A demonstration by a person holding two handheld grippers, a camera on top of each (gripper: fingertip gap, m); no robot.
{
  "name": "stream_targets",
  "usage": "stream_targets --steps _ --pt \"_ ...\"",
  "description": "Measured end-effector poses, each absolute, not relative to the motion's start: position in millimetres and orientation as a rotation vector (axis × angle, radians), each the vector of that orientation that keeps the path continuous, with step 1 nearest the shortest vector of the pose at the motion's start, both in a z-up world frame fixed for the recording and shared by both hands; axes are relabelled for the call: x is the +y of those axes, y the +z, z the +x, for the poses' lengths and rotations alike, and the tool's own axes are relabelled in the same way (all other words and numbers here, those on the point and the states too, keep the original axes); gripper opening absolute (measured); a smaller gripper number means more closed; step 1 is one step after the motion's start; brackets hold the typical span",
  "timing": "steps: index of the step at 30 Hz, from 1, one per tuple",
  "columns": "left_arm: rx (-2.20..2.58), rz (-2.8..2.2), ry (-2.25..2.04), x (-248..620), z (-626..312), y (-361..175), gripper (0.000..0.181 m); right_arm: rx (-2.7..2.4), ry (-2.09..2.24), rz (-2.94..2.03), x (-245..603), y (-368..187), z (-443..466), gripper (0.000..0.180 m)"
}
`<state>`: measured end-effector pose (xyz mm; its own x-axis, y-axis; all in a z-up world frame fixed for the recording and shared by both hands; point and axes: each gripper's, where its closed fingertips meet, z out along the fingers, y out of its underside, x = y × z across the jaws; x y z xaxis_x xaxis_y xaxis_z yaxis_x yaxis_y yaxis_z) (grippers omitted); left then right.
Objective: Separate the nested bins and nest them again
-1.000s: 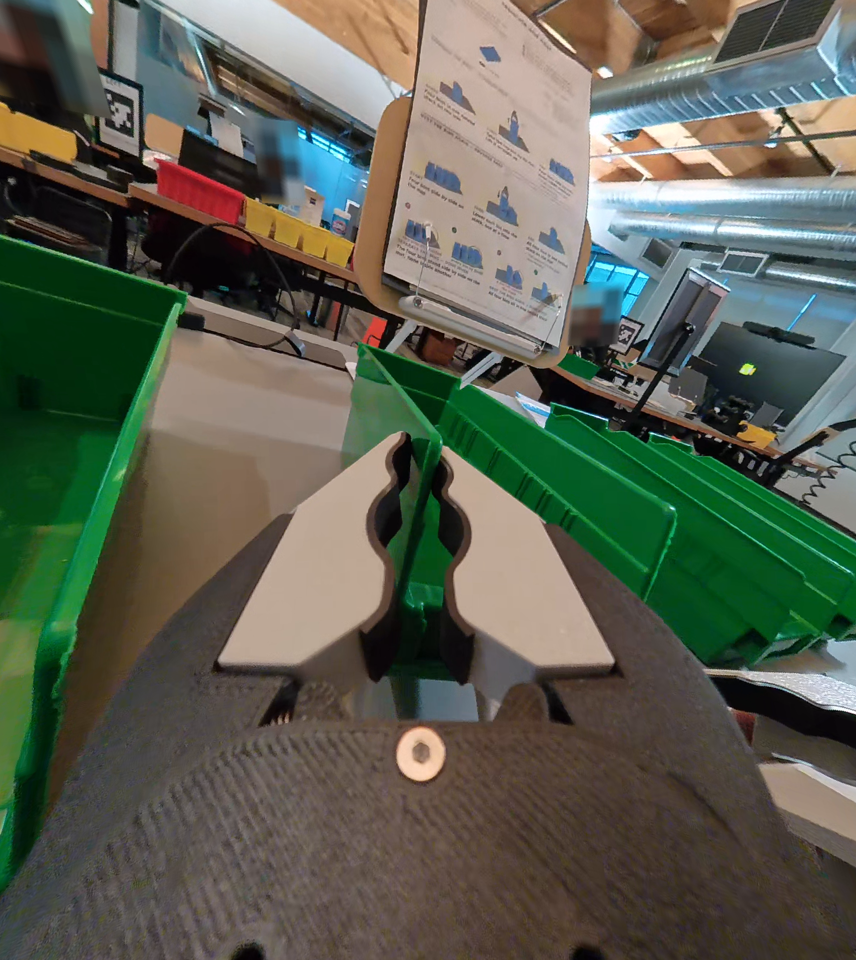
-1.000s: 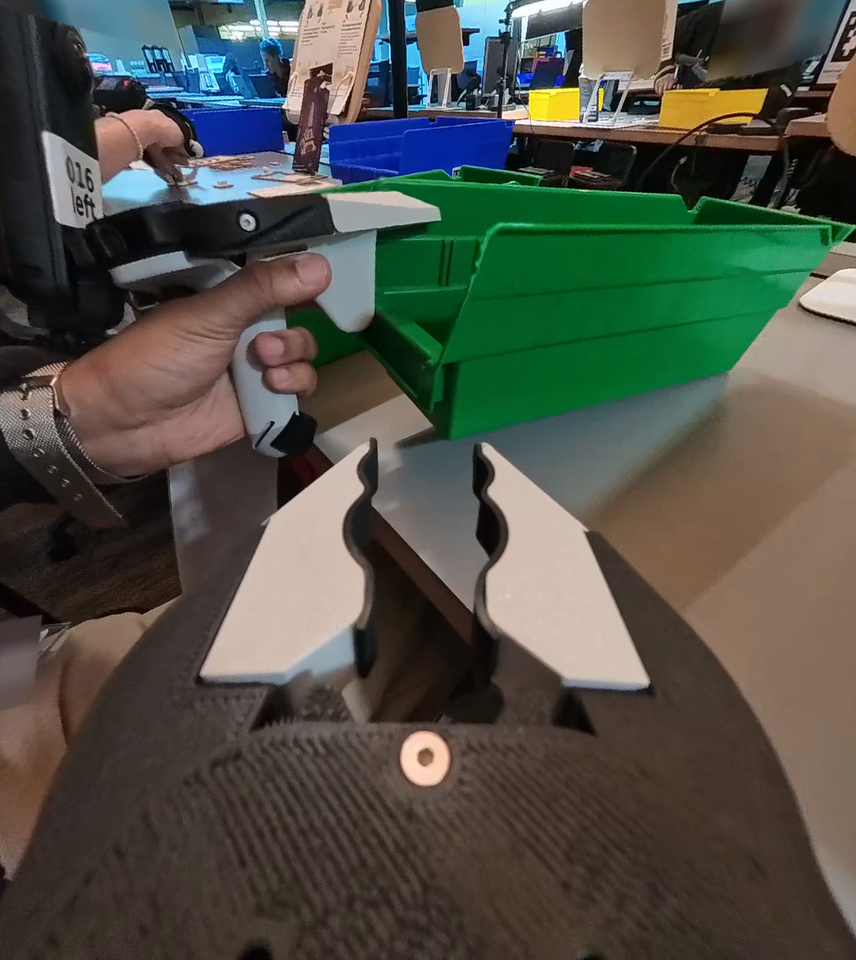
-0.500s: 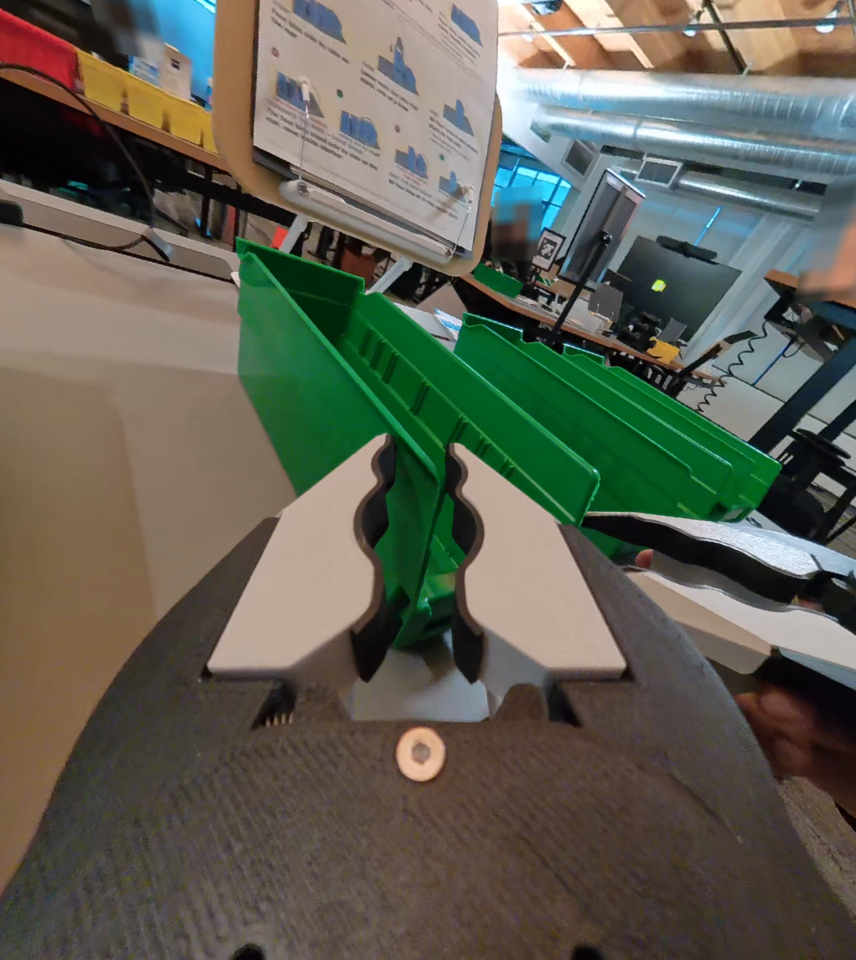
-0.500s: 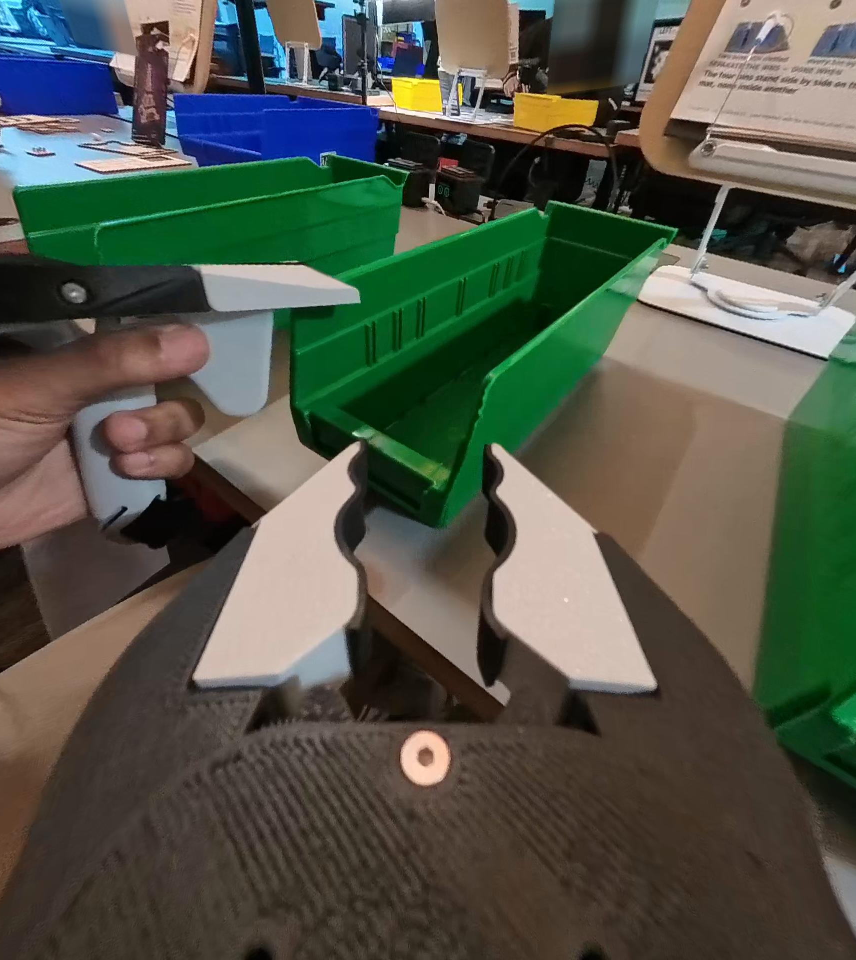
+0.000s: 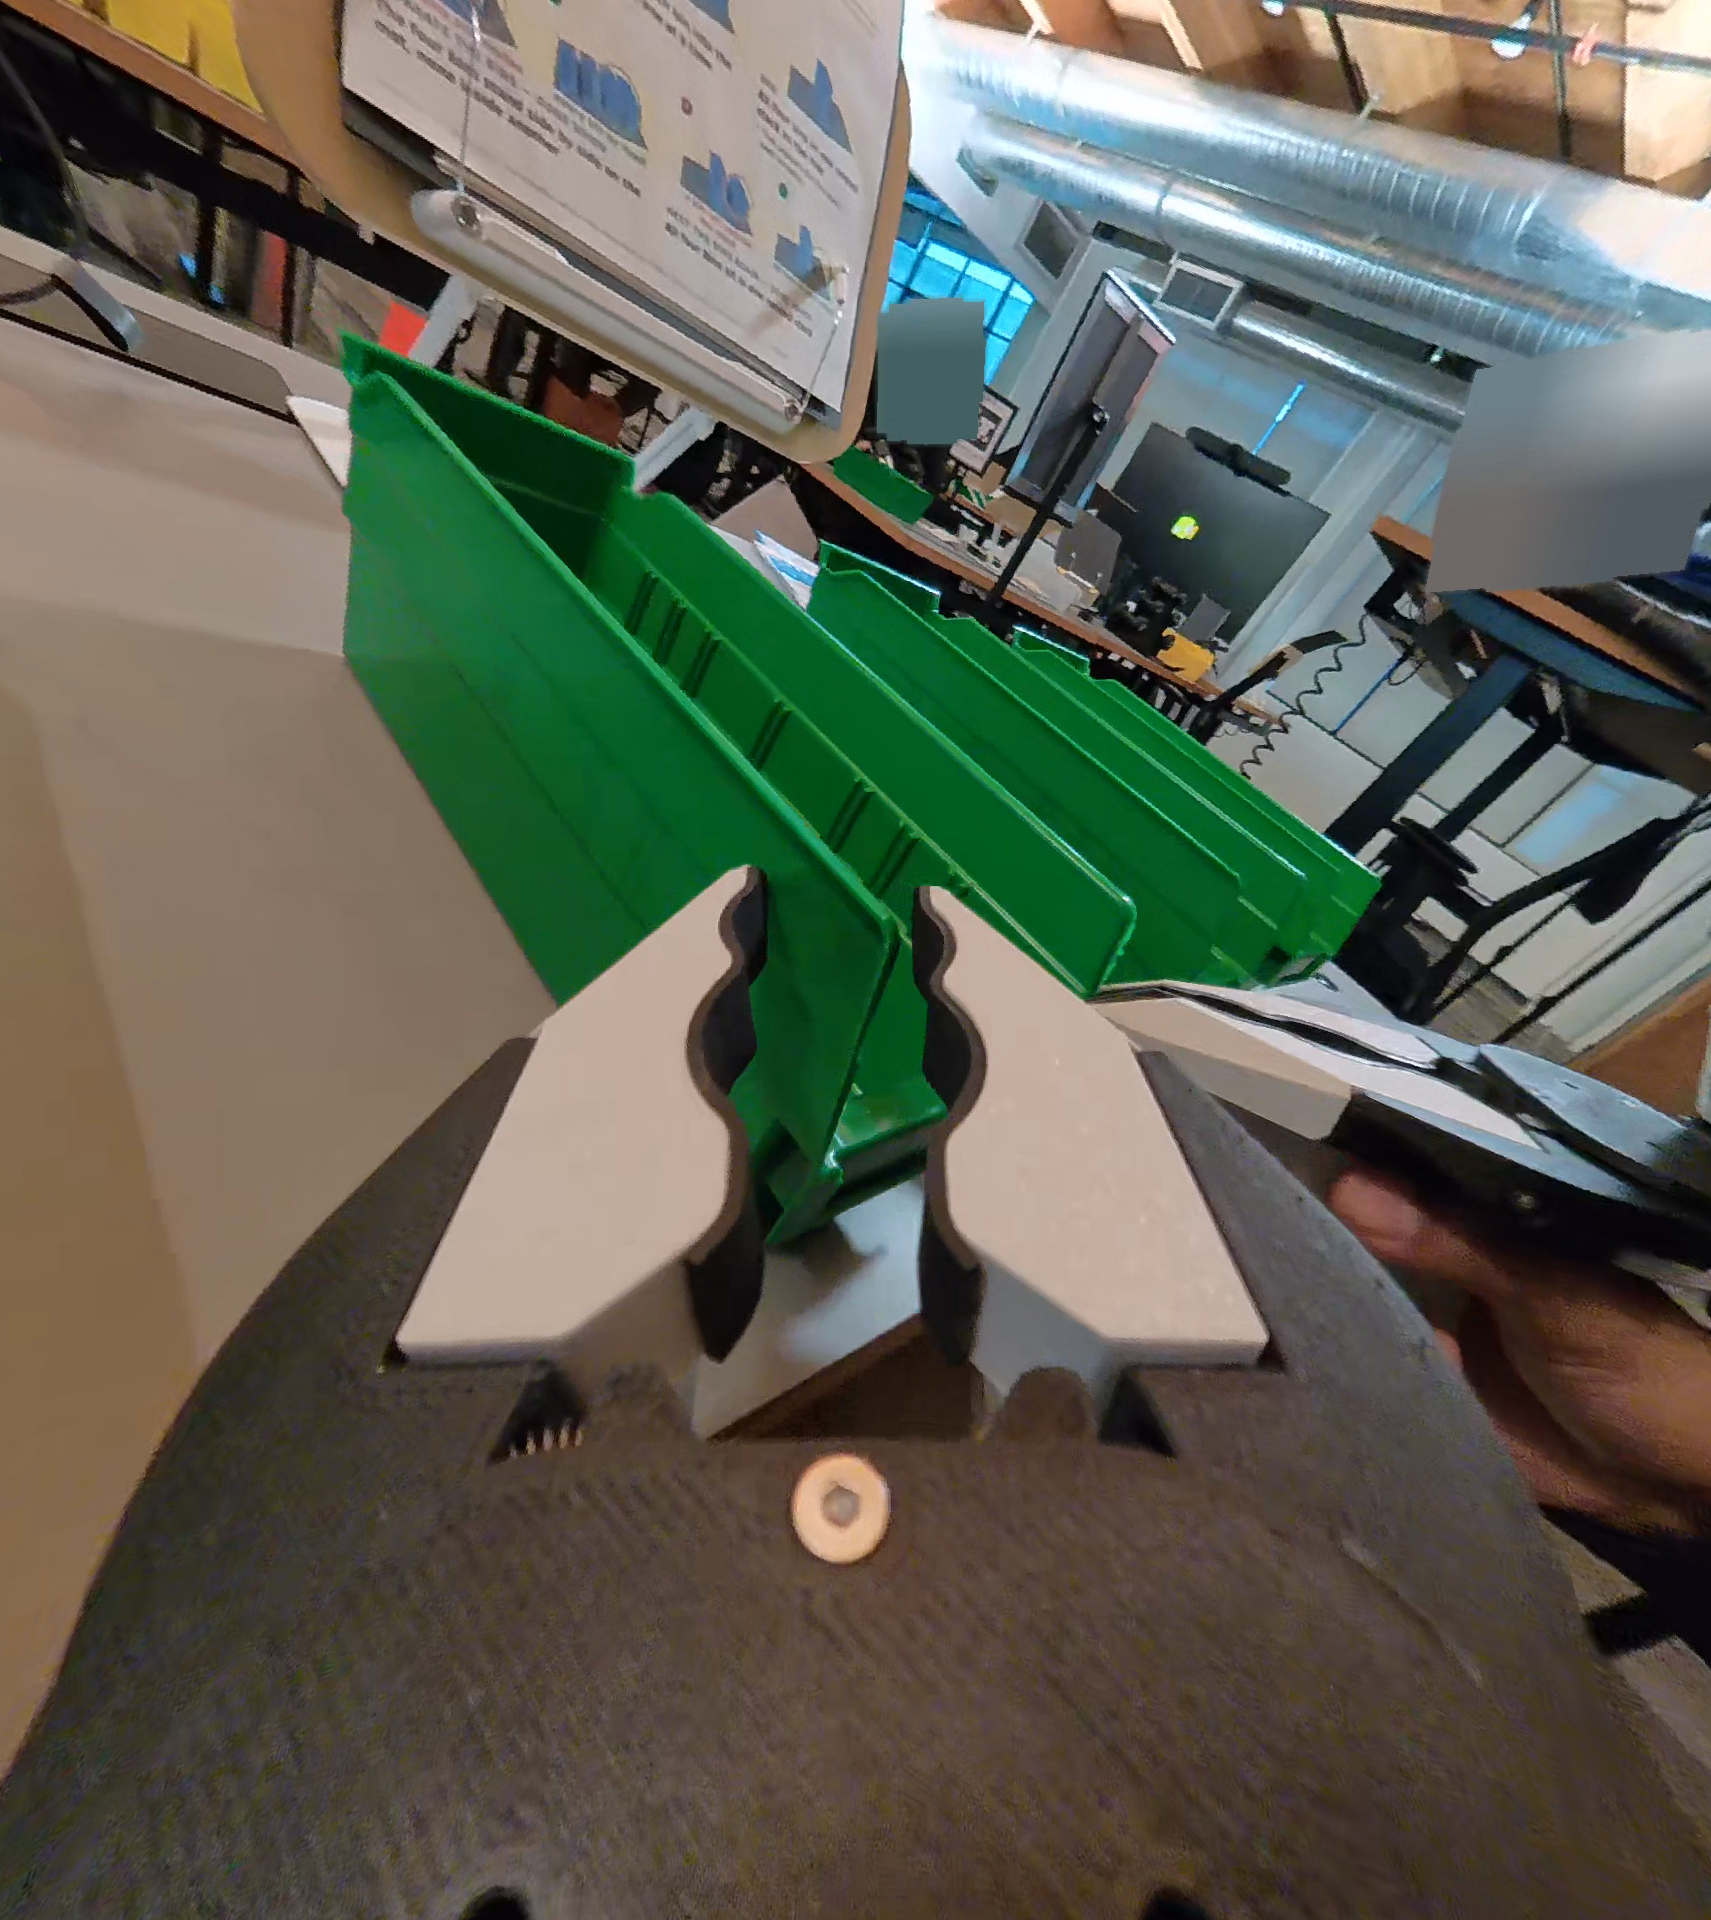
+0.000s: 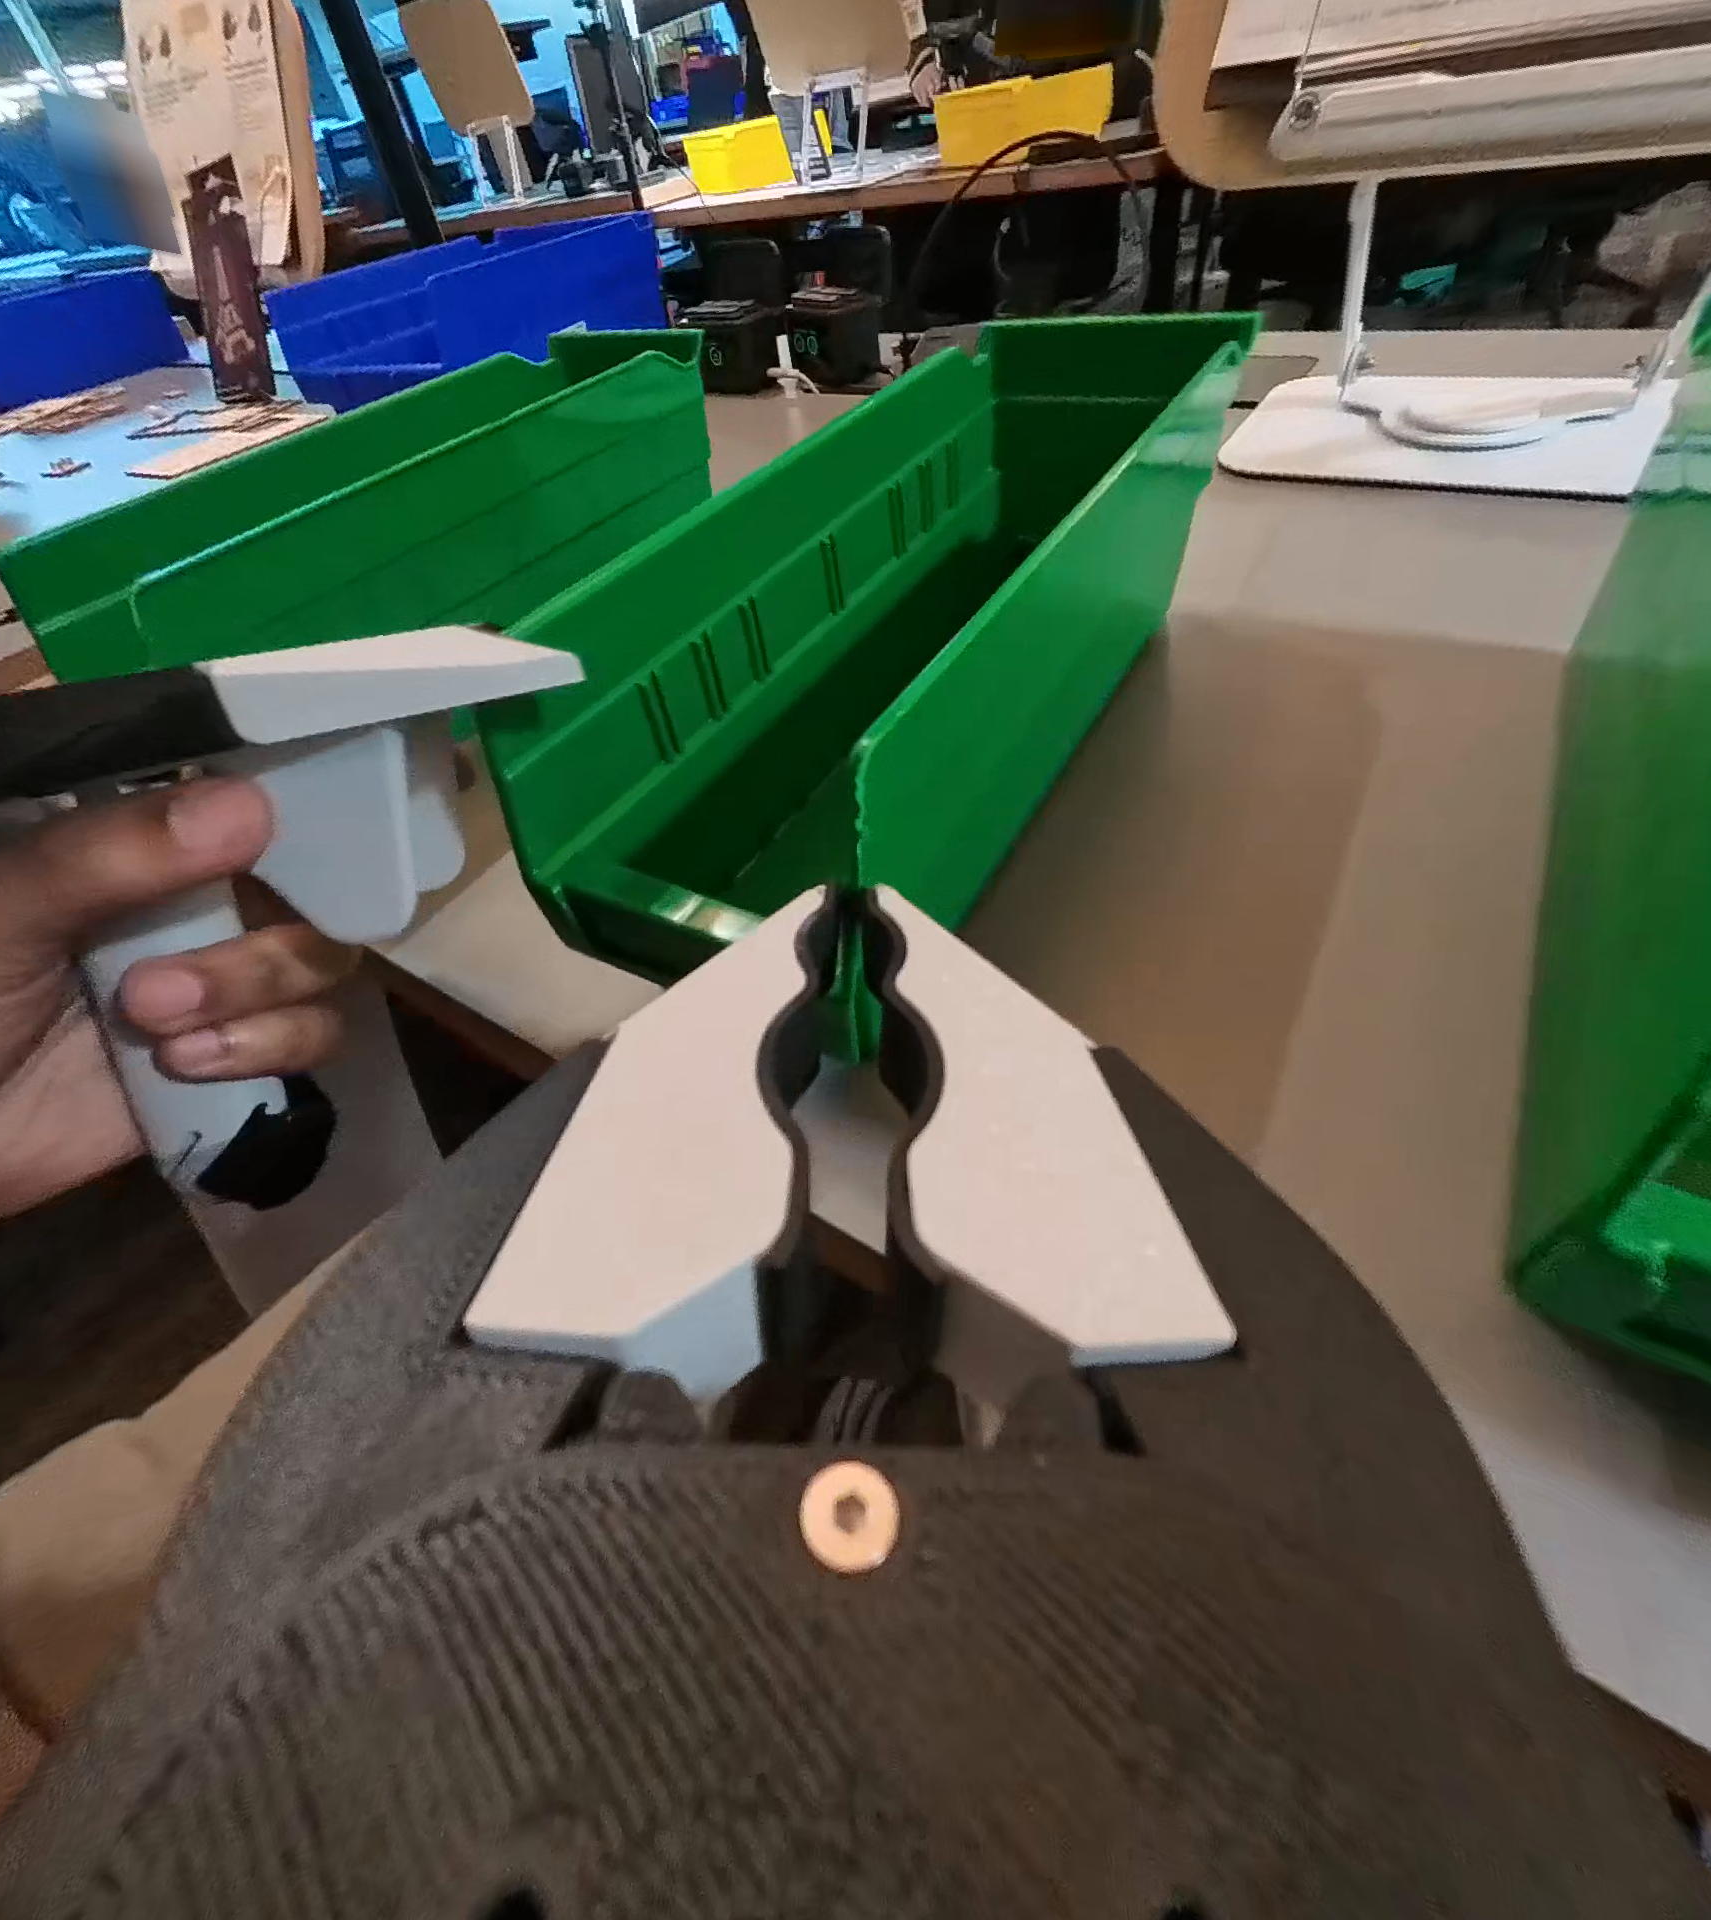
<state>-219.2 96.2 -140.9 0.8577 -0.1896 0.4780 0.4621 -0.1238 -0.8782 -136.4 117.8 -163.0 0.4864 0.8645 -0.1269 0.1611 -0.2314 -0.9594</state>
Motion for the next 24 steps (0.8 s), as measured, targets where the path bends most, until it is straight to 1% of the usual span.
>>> stream_targets --steps 4,11,20,24 --pt "-0.156 -1.619 -0.582 96 -206 -143 0.025 -0.899 0.772 -1.674 130 -163 -127 0.002" --pt "-0.106 -1.62 -0.518 98 -207 -145 0.025 -0.928 0.761 -1.638 131 -163 -129 0.003" --pt "-0.104 -1.639 -0.489 100 -212 -150 0.028 -0.93 0.838 -1.652 125 -163 -132 0.002" --pt "-0.122 -1.647 -0.476 100 -216 -152 0.028 -0.95 0.864 -1.641 120 -164 -136 0.002"
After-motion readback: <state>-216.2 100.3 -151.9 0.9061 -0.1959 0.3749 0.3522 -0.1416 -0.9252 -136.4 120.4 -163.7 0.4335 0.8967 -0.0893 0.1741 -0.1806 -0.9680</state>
